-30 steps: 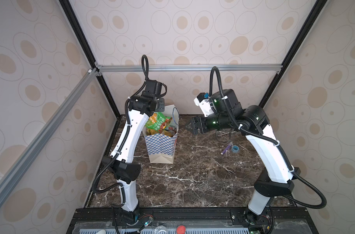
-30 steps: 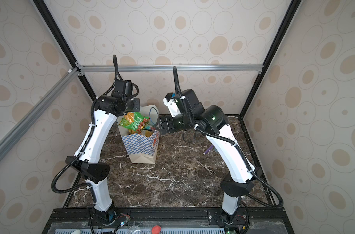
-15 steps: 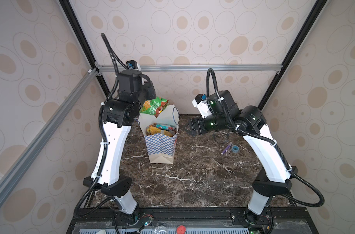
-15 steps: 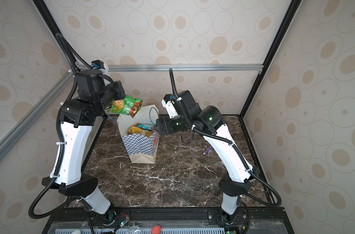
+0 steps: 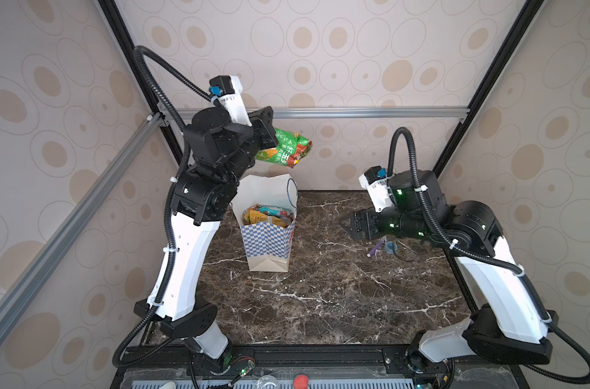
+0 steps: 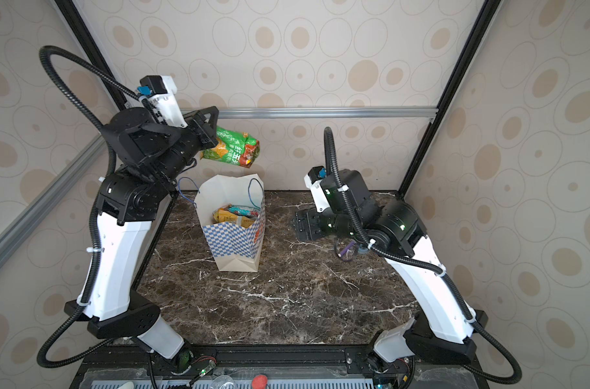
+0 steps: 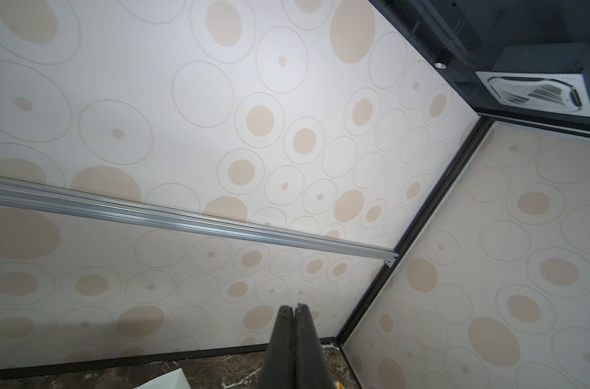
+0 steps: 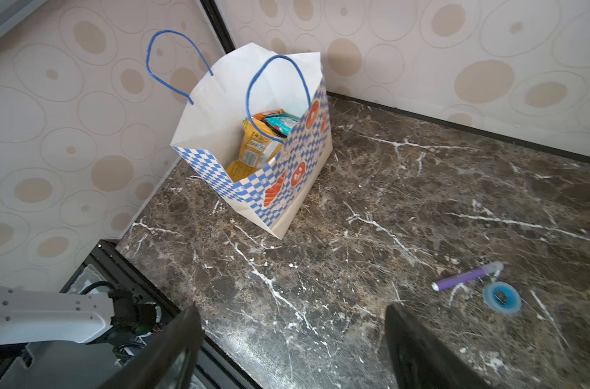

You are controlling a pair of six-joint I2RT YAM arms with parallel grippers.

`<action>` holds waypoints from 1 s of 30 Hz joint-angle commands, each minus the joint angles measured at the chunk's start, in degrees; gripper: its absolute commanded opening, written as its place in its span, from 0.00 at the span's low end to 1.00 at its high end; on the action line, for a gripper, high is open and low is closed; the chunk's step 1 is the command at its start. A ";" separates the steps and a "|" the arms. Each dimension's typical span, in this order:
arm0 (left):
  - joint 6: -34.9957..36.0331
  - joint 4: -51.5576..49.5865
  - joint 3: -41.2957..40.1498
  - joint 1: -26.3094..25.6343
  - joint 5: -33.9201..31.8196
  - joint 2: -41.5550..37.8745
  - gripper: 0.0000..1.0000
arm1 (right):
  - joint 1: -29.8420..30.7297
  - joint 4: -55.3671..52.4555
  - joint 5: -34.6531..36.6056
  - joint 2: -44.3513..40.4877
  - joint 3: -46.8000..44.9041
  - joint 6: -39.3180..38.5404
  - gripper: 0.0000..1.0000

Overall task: Take the snacks out of the paper bag
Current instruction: Place the snack at the center of the table.

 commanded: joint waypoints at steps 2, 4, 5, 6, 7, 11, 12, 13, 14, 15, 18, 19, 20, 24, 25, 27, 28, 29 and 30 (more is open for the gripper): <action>-0.84 5.48 -0.40 -4.61 -0.56 3.97 0.00 | 0.38 0.68 5.48 -6.39 -5.73 -0.13 0.88; -0.55 6.30 -0.23 -6.41 -1.03 6.34 0.00 | 0.37 0.01 6.41 -9.03 -8.36 0.59 0.88; -0.58 6.39 -0.13 -6.93 -1.06 7.50 0.00 | 0.37 -0.51 6.69 -10.10 -9.21 0.86 0.88; -0.56 6.40 0.05 -7.32 -1.26 8.75 0.00 | 0.43 -1.28 7.13 -11.10 -10.08 1.22 0.88; -0.47 6.39 0.05 -7.86 -1.37 9.85 0.00 | 0.35 -2.18 7.72 -11.92 -10.77 1.57 0.88; 0.72 5.49 0.04 -9.73 -3.10 13.89 0.00 | 0.41 -4.33 9.60 -15.17 -13.50 2.76 0.89; 0.99 4.99 0.13 -10.34 -3.94 15.00 0.00 | 0.35 -4.37 10.01 -16.00 -14.35 2.88 0.89; 1.21 4.40 0.13 -11.02 -4.82 16.12 0.00 | 0.43 -4.38 10.13 -16.73 -14.99 2.86 0.89; 1.21 3.69 0.13 -11.51 -5.56 17.10 0.00 | 0.38 -4.37 10.13 -17.15 -15.44 2.79 0.90; 1.28 2.62 0.13 -11.82 -6.41 18.37 0.00 | 0.39 -4.38 9.96 -17.55 -15.98 2.62 0.90; 2.72 -1.15 0.05 -12.66 -8.69 21.47 0.00 | 0.36 -4.81 9.59 -17.94 -16.98 2.51 0.90; 3.58 -2.62 0.04 -12.86 -9.15 22.59 0.00 | 0.40 -4.93 9.43 -17.93 -17.41 2.51 0.90; 4.00 -3.64 0.04 -12.98 -9.44 23.78 0.00 | 0.36 -4.90 9.38 -18.05 -17.97 2.51 0.90; 3.92 -6.03 -1.46 -13.27 -8.00 27.77 0.00 | 0.40 -3.54 9.10 -19.44 -22.72 2.99 0.91; 4.02 -5.48 -2.92 -13.42 -7.50 28.48 0.00 | 0.37 -2.97 8.93 -19.97 -24.23 3.25 0.91; 3.90 -4.23 -5.80 -13.36 -6.73 29.64 0.00 | 0.35 -2.08 8.57 -21.17 -27.40 3.94 0.91; 4.18 -3.02 -7.85 -13.39 -6.41 30.22 0.00 | 0.38 -1.88 8.44 -21.79 -28.96 4.40 0.91; 4.23 -1.95 -9.65 -13.43 -6.15 30.79 0.00 | 0.41 -1.71 8.28 -22.23 -30.32 4.84 0.91; 4.53 -0.45 -11.93 -13.38 -5.86 31.55 0.00 | 0.35 -1.61 8.22 -22.87 -32.07 5.34 0.91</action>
